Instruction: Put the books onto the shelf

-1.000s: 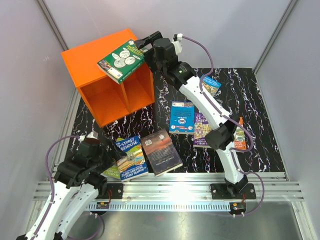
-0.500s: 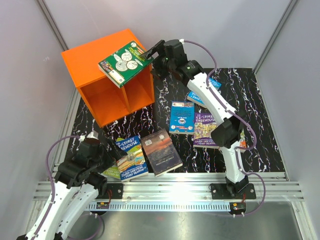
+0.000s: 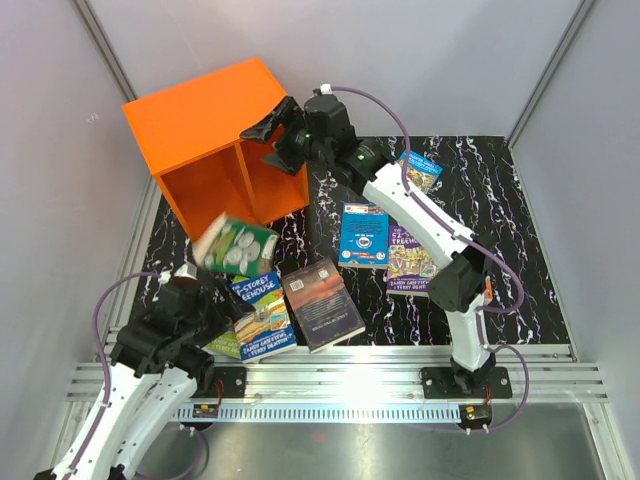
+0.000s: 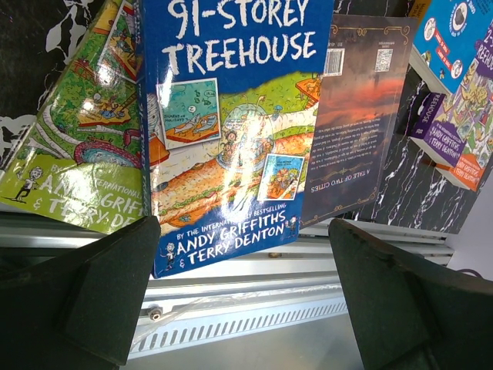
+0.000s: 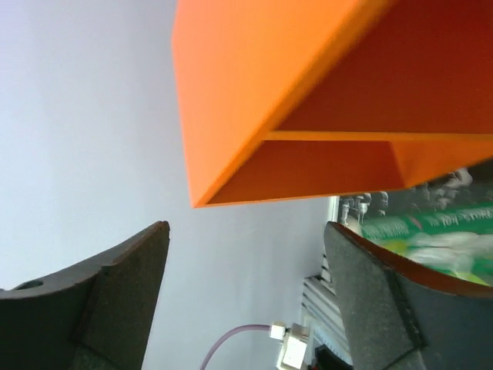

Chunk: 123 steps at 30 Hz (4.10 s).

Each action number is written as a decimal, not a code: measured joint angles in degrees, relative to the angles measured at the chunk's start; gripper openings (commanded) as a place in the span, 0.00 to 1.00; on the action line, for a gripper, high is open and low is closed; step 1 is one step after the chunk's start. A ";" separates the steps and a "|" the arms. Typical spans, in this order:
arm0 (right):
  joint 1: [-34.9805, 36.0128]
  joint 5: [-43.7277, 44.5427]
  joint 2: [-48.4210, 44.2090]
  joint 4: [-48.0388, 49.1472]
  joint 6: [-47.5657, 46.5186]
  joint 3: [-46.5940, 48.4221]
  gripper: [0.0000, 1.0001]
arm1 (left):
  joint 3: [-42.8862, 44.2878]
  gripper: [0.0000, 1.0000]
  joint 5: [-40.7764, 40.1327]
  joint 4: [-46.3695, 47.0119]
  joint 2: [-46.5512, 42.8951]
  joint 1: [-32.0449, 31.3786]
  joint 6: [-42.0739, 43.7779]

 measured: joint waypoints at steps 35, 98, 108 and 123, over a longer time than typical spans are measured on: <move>8.50 -20.63 -9.55 4.26 -21.27 -54.60 1.00 | -2.49 0.99 -4.83 6.64 30.60 -2.03 0.52; 2.14 -18.05 -40.06 -1.29 -22.58 -54.99 0.00 | 12.90 0.00 17.16 40.87 17.84 -4.35 1.05; 1.29 -12.57 -35.93 -5.70 -23.91 -36.26 1.00 | 40.28 0.00 18.38 33.29 34.14 -3.61 8.44; 1.77 -4.76 -57.44 -9.33 -23.39 -45.13 1.00 | 72.85 0.00 26.51 27.93 55.49 26.29 9.38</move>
